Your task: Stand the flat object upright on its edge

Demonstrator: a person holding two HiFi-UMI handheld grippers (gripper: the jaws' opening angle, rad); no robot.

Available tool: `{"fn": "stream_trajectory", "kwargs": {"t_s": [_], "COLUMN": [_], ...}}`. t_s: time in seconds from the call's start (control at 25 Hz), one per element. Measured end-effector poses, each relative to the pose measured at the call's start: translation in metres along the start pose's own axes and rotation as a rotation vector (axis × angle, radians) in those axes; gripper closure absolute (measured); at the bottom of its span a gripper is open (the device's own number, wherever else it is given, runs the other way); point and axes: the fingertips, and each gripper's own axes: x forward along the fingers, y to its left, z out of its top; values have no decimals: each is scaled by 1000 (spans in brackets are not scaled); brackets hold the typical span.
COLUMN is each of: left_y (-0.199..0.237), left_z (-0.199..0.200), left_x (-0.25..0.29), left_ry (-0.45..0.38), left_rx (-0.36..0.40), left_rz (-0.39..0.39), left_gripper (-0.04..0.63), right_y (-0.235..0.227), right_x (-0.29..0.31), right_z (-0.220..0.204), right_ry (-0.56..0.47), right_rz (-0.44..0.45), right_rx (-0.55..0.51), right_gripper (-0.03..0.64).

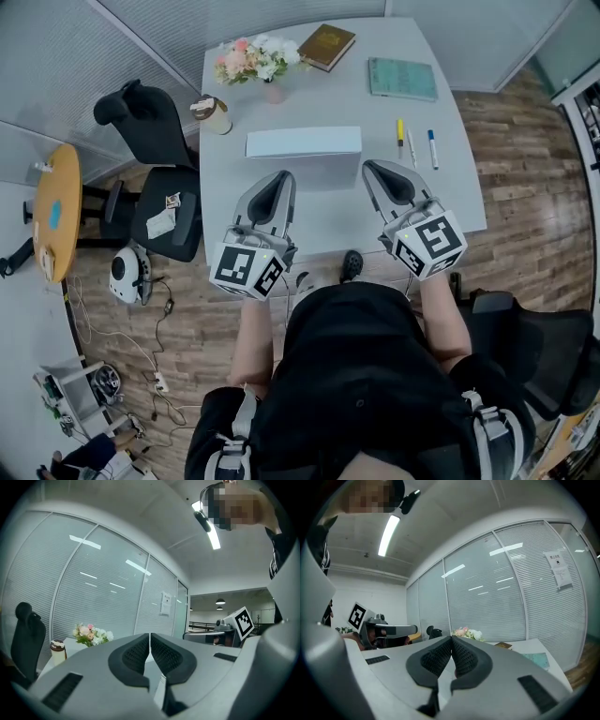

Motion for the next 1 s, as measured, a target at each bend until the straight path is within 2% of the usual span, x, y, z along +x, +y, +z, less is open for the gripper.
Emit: {"fn": "stream_trajectory", "kwargs": {"t_s": [1.0], "left_y": [-1], "left_z": [-12], "left_x": [-4], "left_ry": [29], "left_rx": [-10], "left_rz": [12], "left_gripper": [565], "right_y": [1], "right_x": [-6], "right_z": [-13], "right_ry": [27], "right_rz": [-1], "right_rx": [-14], "right_gripper": [601]}}
